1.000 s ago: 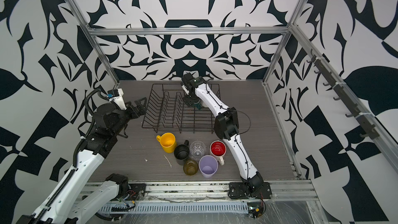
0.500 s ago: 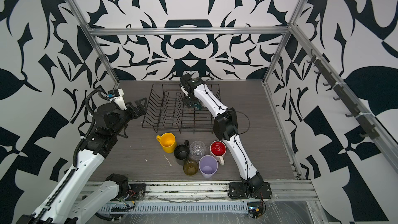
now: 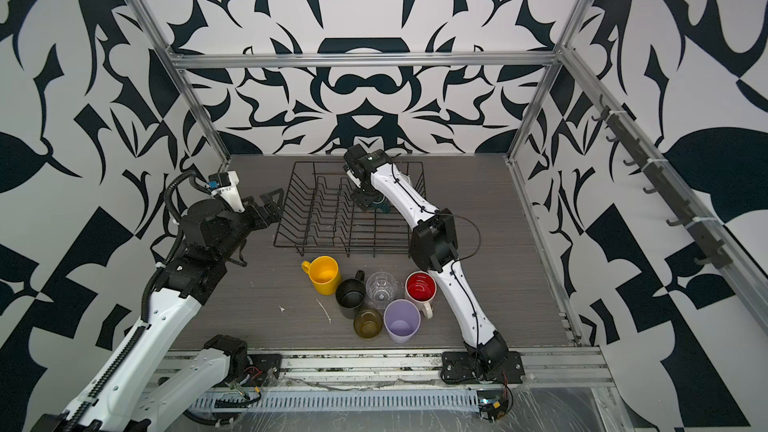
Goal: Load the cups into the dish rack
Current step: 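Lower the dark green mug upside down into the rack with the right gripper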
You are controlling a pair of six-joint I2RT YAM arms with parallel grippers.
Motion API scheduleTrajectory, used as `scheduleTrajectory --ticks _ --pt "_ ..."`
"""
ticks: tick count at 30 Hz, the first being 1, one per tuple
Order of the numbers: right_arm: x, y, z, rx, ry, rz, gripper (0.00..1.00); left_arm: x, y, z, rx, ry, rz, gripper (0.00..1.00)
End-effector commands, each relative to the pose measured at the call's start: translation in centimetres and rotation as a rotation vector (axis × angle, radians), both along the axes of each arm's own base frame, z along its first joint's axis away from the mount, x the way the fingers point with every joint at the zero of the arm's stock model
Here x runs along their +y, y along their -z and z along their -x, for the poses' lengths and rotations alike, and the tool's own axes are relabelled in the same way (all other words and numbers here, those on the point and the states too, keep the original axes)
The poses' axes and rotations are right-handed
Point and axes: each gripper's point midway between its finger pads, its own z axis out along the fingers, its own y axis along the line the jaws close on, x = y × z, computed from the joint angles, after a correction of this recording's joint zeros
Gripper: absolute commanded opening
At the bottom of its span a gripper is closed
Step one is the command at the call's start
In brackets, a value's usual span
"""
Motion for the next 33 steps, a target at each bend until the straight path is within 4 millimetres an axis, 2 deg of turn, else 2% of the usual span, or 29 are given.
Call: scheduleTrajectory --ticks 1,7,9,11,13,17,33 --pt "-0.2 -7.4 0.0 -0.128 -0.001 -0.064 0.00 0.0 0.5 0.2 0.015 0.003 0.002 0.99" --pt "0.3 -6.4 -0.2 -0.112 -0.007 -0.073 0.00 0.0 0.6 0.2 0.018 0.005 0.004 0.99" --pt "0.4 -6.1 -0.3 -0.110 -0.006 -0.073 0.14 0.0 0.6 0.3 0.018 0.005 0.004 0.99" --pt "1.1 -5.7 0.0 -0.085 -0.020 -0.105 0.32 0.0 0.6 0.3 0.018 0.006 0.004 0.99" --pt "1.2 -5.5 -0.1 -0.081 -0.021 -0.115 0.44 0.0 0.7 0.3 0.020 0.006 0.002 1.00" --pt "1.4 -5.0 -0.2 -0.069 -0.017 -0.130 0.56 0.0 0.7 0.3 0.022 0.006 0.003 1.00" --pt "1.4 -4.4 -0.4 -0.052 -0.016 -0.139 0.70 -0.1 0.9 0.2 0.027 0.012 0.001 1.00"
